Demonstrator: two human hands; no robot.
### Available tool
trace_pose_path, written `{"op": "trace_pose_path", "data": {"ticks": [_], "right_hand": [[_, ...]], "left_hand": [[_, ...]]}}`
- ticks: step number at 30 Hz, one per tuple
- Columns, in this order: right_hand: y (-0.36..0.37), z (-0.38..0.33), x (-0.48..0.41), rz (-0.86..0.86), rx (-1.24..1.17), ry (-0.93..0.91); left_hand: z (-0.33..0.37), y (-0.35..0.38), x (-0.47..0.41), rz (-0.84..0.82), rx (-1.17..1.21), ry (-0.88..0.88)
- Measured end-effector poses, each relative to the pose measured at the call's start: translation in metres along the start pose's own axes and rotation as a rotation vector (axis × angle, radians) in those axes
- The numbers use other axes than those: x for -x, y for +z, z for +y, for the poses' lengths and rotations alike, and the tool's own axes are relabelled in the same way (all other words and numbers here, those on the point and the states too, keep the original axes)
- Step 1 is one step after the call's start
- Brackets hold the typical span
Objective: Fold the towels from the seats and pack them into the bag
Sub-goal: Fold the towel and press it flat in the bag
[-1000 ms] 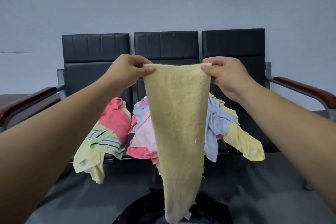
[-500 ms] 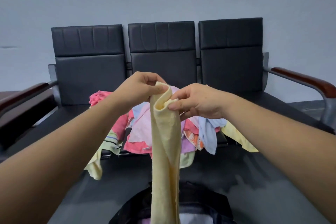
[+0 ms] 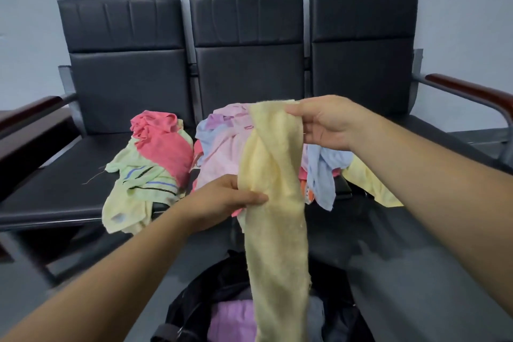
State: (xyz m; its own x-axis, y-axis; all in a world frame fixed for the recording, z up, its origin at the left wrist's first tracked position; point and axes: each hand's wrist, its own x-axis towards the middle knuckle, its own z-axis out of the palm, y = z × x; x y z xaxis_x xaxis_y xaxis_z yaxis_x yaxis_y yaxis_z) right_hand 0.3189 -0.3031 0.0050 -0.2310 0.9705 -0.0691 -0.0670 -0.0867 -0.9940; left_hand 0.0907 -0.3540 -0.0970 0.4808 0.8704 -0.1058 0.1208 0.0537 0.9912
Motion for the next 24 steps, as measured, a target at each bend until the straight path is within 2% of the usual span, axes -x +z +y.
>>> {"op": "trace_pose_path", "data": {"ticks": [4, 7, 11, 15, 19, 22, 24], "right_hand": [[-0.011, 0.046, -0.009, 0.089, 0.051, 0.371], [-0.010, 0.077, -0.008, 0.054, -0.064, 0.474], [0.001, 0.107, -0.006, -0.021, -0.271, 0.408], [0.000, 0.136, -0.003, -0.177, -0.260, 0.418], [-0.001, 0.138, -0.001, -0.391, -0.171, 0.364], [0.005, 0.133, -0.004, -0.371, -0.251, 0.269], [0.012, 0.123, -0.004, -0.347, -0.346, 0.203]], "left_hand": [[-0.004, 0.008, 0.001, -0.041, 0.352, 0.031], [0.006, 0.012, -0.004, 0.032, 0.486, 0.054], [0.011, 0.006, -0.013, 0.104, 0.695, 0.024], [0.013, -0.003, -0.017, 0.227, 0.796, 0.021], [0.010, -0.019, -0.020, 0.265, 0.792, -0.023], [0.002, -0.029, -0.021, 0.244, 0.749, -0.044], [-0.005, -0.034, -0.021, 0.173, 0.593, -0.043]]}}
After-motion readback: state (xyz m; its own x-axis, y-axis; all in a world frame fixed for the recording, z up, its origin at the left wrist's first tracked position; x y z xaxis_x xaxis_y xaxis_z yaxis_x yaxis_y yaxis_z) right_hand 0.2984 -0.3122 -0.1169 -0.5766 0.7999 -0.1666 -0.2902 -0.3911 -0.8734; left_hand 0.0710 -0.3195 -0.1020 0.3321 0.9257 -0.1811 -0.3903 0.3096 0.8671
